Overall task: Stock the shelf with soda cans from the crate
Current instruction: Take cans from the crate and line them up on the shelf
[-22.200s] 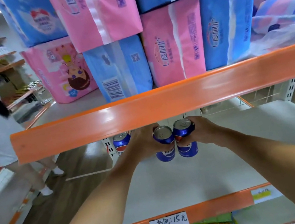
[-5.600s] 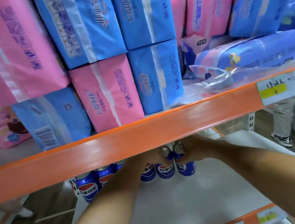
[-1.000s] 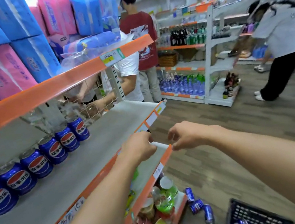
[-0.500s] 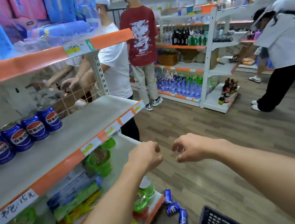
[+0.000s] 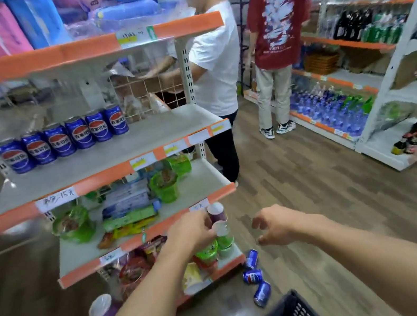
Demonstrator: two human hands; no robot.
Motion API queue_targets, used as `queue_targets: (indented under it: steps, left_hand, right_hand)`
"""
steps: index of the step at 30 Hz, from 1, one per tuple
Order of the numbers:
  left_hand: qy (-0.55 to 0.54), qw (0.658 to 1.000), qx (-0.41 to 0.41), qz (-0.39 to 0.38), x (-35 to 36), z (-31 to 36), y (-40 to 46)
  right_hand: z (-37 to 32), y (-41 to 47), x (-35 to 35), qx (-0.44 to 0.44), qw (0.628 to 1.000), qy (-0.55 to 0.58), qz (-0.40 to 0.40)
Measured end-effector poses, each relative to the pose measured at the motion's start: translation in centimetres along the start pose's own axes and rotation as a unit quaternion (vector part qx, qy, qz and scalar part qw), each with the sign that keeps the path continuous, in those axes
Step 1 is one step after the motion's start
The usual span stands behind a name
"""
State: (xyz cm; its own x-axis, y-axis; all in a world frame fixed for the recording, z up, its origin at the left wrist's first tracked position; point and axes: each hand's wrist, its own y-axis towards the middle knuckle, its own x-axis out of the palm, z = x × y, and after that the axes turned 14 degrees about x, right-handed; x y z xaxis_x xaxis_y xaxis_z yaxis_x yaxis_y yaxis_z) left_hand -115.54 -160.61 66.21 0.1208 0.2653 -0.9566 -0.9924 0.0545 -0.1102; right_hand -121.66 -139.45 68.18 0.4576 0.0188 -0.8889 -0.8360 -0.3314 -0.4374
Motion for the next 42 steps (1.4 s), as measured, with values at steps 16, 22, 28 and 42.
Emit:
queue_targets:
  steps: [16, 22, 28, 42]
  left_hand:
    - [-0.025, 0.996, -0.083, 0.026, 0.0, 2.2, -5.8]
    - [-0.031, 0.986, -0.155, 0.045, 1.4, 7.2, -6.5]
    - [-0.048, 0.968, -0.239, 0.063, 5.6, 15.1, -7.0]
    - [-0.115, 0.951, -0.284, 0.04, 15.1, 24.6, -8.6]
  right_hand:
    - [1.0, -1.7, 1.0, -0.067, 0.997, -0.026, 0.005]
    - [4.9, 0.0, 0.5, -0.124, 0.991, -0.056, -0.005]
    - [10.9, 0.7, 1.0, -0.193, 0.978, -0.082, -0.001]
    - [19.2, -2.3, 9.0, -0.212, 0.97, -0.1, -0.058]
